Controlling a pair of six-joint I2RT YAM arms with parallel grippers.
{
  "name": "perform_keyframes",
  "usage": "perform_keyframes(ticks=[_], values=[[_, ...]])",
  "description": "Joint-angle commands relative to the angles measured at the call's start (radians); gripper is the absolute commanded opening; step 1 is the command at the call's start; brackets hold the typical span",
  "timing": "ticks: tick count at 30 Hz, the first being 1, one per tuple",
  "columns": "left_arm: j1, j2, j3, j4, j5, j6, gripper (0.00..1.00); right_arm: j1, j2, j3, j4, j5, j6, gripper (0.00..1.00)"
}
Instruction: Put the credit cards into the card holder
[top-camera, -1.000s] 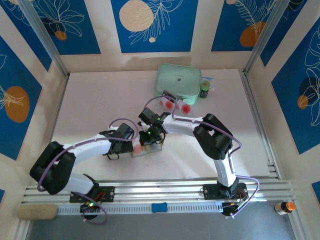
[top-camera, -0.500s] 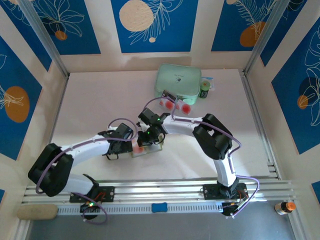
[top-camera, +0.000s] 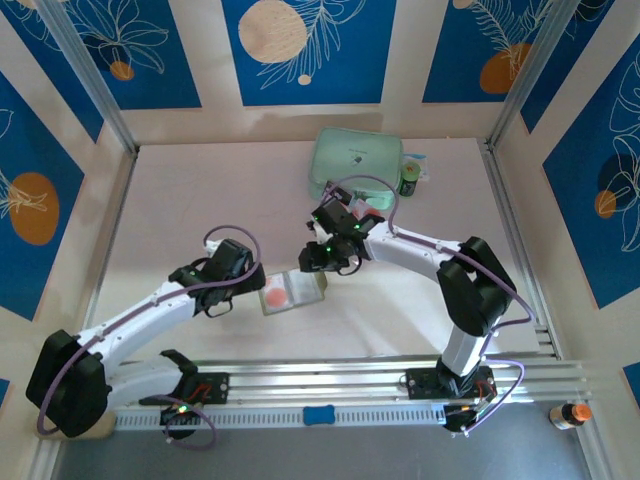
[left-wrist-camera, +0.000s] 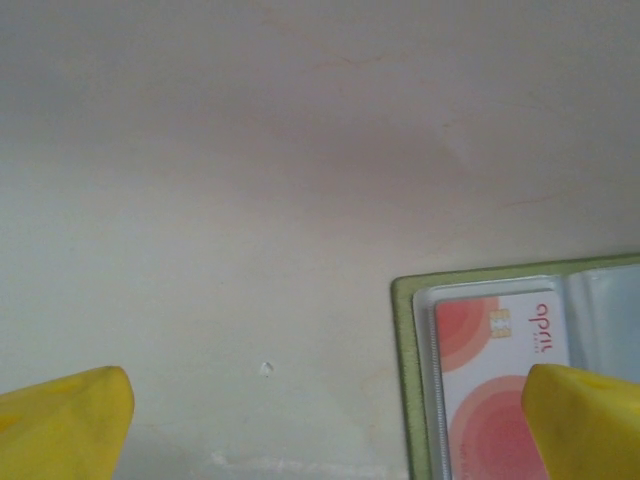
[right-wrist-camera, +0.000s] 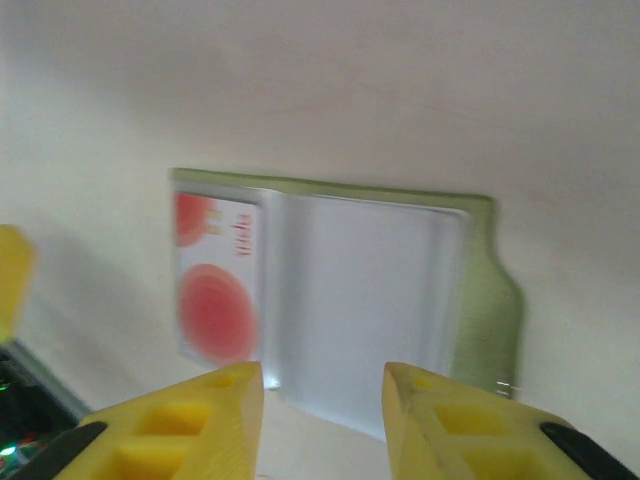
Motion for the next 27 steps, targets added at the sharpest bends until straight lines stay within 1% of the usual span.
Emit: perform_keyframes(ticks=[1, 9, 13, 15, 17, 20, 21, 27], values=[[0.012, -0.004, 0.010, 0.048, 0.073, 0.028, 1.00, -0.010, -0.013, -0.031, -0.048, 0.076, -0.030, 0.39], [0.011, 0.052, 0.025, 0.101, 0.153, 0.027, 1.00, -0.026, 0.035, -0.037, -0.032, 0.096, -0.037, 0.39], [0.011, 0.071, 0.028, 0.117, 0.177, 0.026, 1.00, -0.030, 0.066, -0.036, -0.014, 0.081, -0.041, 0.35], [0.011, 0.078, 0.028, 0.126, 0.187, 0.026, 1.00, -0.031, 0.074, -0.041, -0.006, 0.078, -0.039, 0.31], [0.011, 0.086, 0.028, 0.136, 0.200, 0.023, 1.00, -0.032, 0.074, -0.051, -0.004, 0.074, -0.042, 0.17], [0.011, 0.100, 0.027, 0.153, 0.224, 0.015, 1.00, -0.033, 0.049, -0.078, 0.000, 0.072, -0.041, 0.01], [0.009, 0.102, 0.025, 0.158, 0.230, 0.012, 1.00, -0.034, 0.038, -0.090, 0.001, 0.072, -0.041, 0.00], [-0.002, 0.122, 0.014, 0.199, 0.259, -0.011, 1.00, -0.051, -0.049, -0.180, -0.006, 0.079, -0.052, 0.00]])
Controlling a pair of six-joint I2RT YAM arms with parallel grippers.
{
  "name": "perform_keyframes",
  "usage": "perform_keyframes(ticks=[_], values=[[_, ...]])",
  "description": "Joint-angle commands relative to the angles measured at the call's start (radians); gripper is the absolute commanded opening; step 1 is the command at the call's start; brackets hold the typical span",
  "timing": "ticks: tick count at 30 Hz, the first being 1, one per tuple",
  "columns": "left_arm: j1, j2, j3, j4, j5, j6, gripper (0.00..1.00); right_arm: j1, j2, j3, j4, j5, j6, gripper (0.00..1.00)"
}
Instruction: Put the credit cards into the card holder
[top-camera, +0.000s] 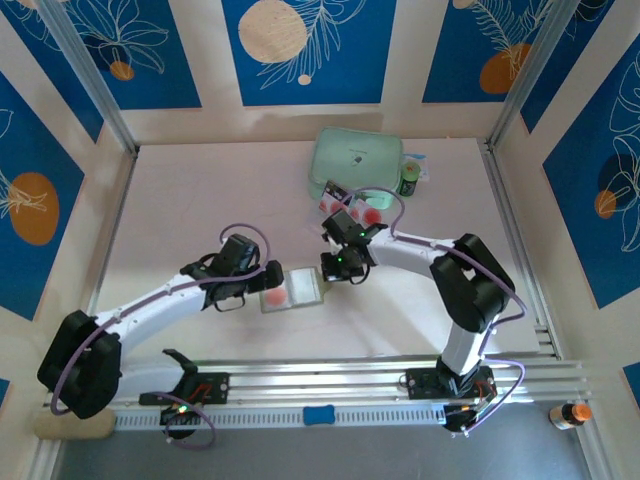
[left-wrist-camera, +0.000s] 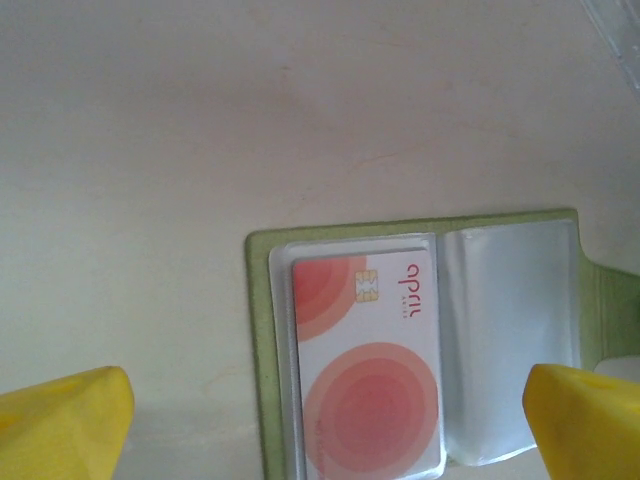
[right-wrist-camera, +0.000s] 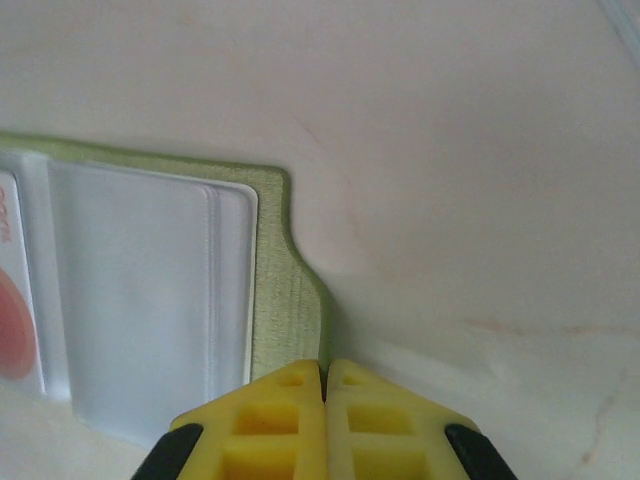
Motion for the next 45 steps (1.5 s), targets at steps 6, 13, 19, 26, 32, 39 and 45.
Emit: perform_keyframes(ticks=[6, 13, 19, 26, 32, 39, 45], values=[[-0.026, 0.031, 0.018, 0.052, 0.035, -0.023, 1.00, -0.035, -0.131, -0.130, -0.037, 0.006, -0.023, 0.00], [-0.053, 0.065, 0.023, 0.099, 0.049, -0.053, 1.00, -0.067, -0.206, -0.188, -0.054, 0.004, -0.007, 0.27], [-0.071, 0.090, 0.024, 0.141, 0.056, -0.077, 1.00, -0.060, -0.344, -0.205, -0.064, -0.018, 0.060, 0.27], [-0.083, 0.103, -0.001, 0.199, 0.053, -0.095, 1.00, 0.010, -0.339, -0.224, 0.032, -0.074, 0.137, 0.04], [-0.083, 0.103, -0.006, 0.214, 0.041, -0.101, 1.00, 0.075, -0.213, -0.187, 0.104, -0.071, 0.170, 0.00], [-0.083, 0.119, -0.005, 0.222, 0.047, -0.099, 1.00, 0.080, -0.114, -0.172, 0.154, -0.057, 0.175, 0.00], [-0.083, 0.132, -0.005, 0.238, 0.061, -0.097, 1.00, 0.042, -0.052, -0.181, 0.144, -0.066, 0.134, 0.00]])
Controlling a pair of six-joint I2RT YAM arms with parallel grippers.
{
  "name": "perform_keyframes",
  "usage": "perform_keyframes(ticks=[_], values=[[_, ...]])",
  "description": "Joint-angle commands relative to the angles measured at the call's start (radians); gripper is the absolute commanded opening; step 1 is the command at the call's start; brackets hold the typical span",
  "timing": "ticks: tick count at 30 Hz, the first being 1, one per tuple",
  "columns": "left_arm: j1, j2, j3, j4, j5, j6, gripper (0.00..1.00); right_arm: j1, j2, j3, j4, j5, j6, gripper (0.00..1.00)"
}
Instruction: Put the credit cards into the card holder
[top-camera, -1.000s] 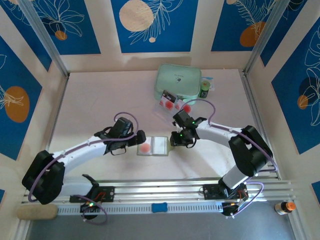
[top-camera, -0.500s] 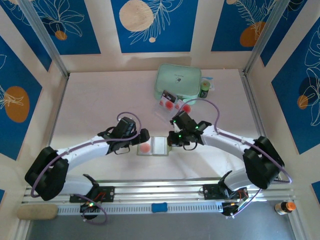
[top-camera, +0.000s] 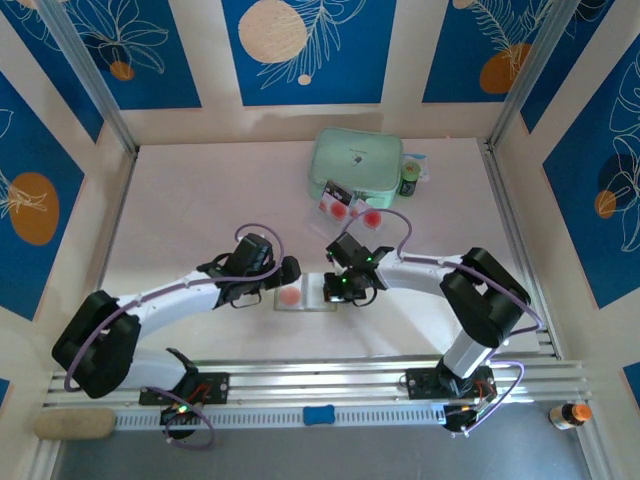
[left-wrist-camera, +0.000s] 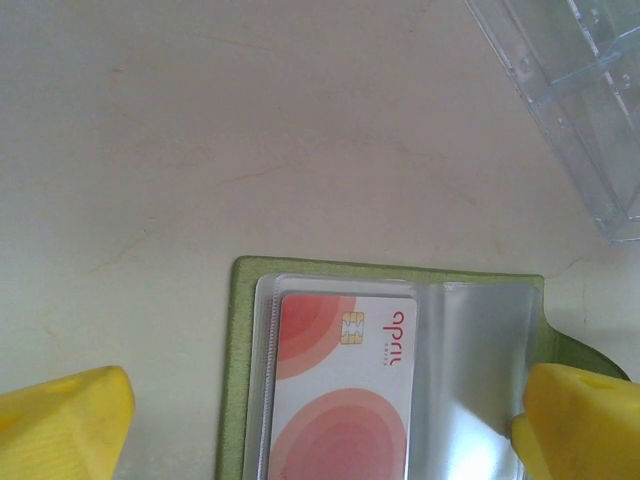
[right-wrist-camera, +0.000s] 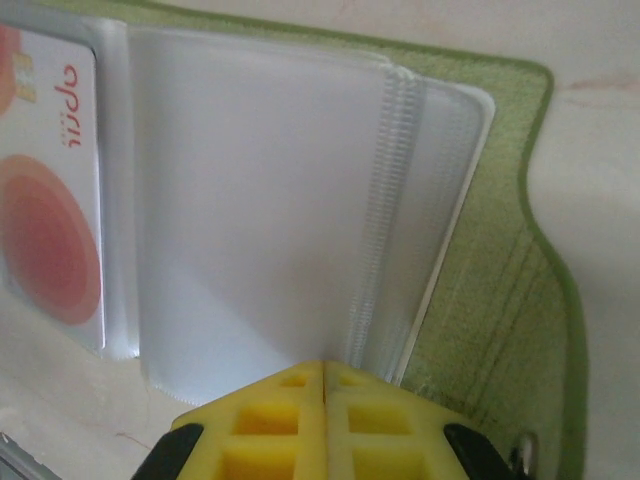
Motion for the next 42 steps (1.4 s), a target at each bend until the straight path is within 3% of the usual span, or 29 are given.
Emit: perform_keyframes(ticks=[1, 10, 23, 33, 42], values=[[-0.009, 0.018, -0.005, 0.030, 0.022, -0.011, 1.00, -0.028, 0.044, 0.007, -0.005, -0.007, -0.032, 0.00], [-0.035, 0.074, -0.004, 0.107, 0.043, -0.032, 1.00, -0.052, 0.039, -0.016, -0.012, -0.026, -0.056, 0.00], [-0.059, 0.149, 0.024, 0.070, 0.006, -0.009, 1.00, -0.047, 0.020, -0.034, 0.004, -0.041, -0.042, 0.00], [-0.076, 0.223, 0.071, 0.124, 0.116, 0.036, 1.00, -0.046, 0.026, -0.043, 0.014, -0.044, -0.039, 0.00], [-0.087, 0.186, 0.074, 0.172, 0.157, 0.035, 1.00, -0.046, 0.025, -0.047, 0.016, -0.044, -0.038, 0.00]])
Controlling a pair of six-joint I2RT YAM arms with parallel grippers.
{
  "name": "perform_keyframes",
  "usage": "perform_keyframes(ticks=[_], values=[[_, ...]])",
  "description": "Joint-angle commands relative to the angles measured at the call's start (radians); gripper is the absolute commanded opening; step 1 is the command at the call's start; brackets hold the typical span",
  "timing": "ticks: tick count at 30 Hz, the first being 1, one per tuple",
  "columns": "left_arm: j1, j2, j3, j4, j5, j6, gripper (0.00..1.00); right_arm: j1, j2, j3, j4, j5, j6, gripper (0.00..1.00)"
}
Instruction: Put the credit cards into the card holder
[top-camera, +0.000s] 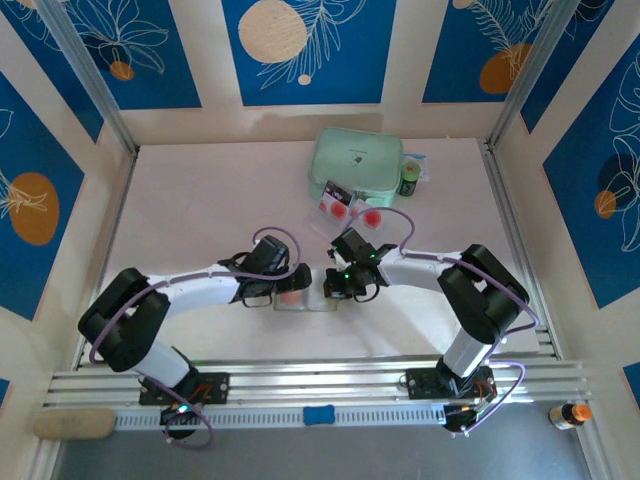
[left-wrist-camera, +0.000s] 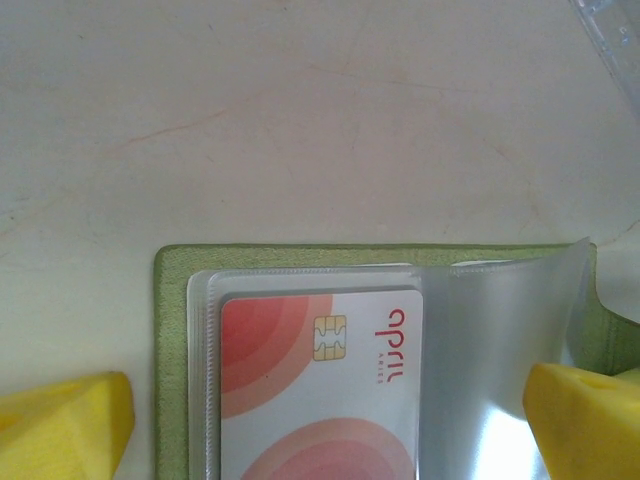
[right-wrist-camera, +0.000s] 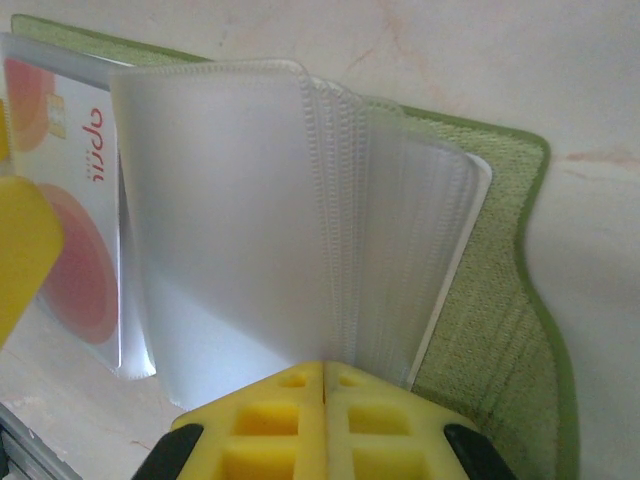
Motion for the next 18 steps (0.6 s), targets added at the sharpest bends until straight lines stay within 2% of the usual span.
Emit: perform_keyframes(ticks=[1, 18], values=[[-0.030, 0.008, 0.015, 0.144, 0.137, 0.009, 1.00, -0.002, 0.009, -0.034, -0.040, 0.020, -0.001, 0.00], [-0.030, -0.129, -0.051, 0.252, 0.143, -0.056, 1.00, -0.002, 0.009, -0.029, -0.039, 0.015, 0.002, 0.00]])
